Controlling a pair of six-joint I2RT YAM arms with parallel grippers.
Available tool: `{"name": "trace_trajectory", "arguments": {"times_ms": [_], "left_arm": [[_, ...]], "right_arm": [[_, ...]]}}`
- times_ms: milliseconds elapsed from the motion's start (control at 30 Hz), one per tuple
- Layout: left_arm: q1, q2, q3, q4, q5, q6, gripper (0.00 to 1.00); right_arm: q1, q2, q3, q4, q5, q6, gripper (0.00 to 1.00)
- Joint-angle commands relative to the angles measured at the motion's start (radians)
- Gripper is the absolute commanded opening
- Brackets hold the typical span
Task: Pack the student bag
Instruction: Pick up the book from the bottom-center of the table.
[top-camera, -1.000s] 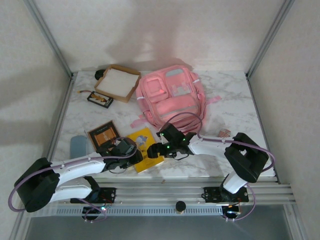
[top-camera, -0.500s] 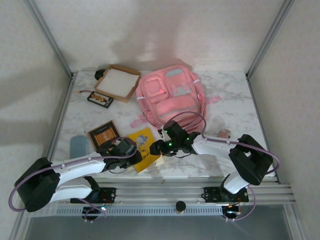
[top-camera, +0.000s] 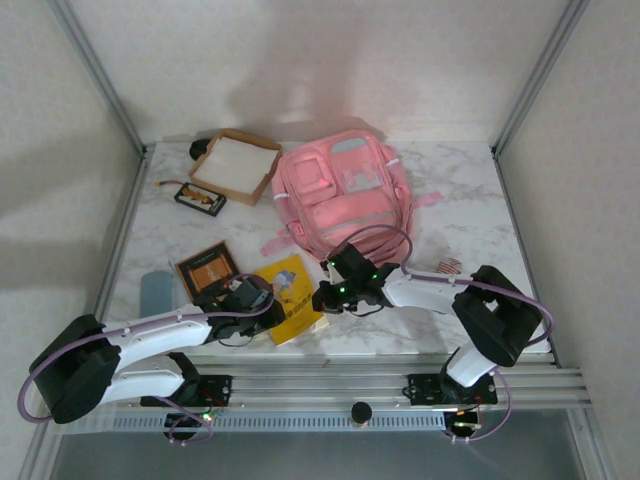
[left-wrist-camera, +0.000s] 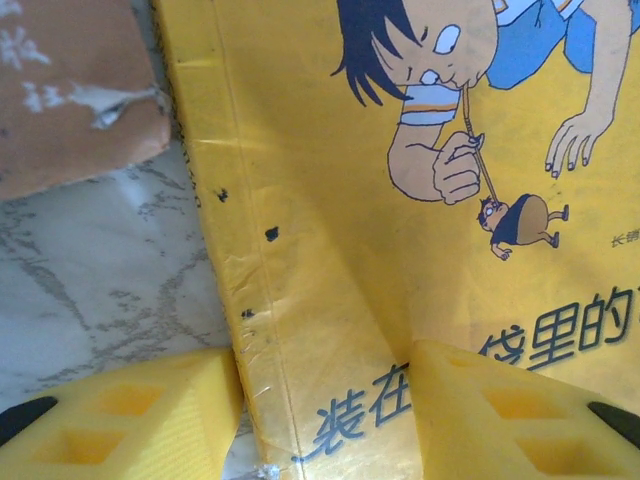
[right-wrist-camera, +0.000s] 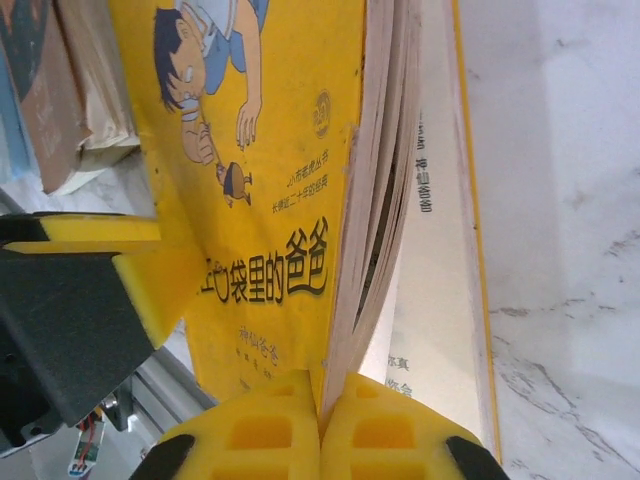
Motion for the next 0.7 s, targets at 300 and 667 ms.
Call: {"name": "trace_trajectory", "arguments": {"times_ms": [300,667], "left_arm": [[0.072,-0.171,0.065,0.266,0.161,0.004,0.79],[0.276,-0.243,0.219,0.015,0.187,0.103,1.0]], "right_arm": [[-0.063,-0.212,0.026,0.136,-0.169,0.025,0.0],[-0.125,-0.308,0.173,0.053,-0.169,0.033,0.0]]}}
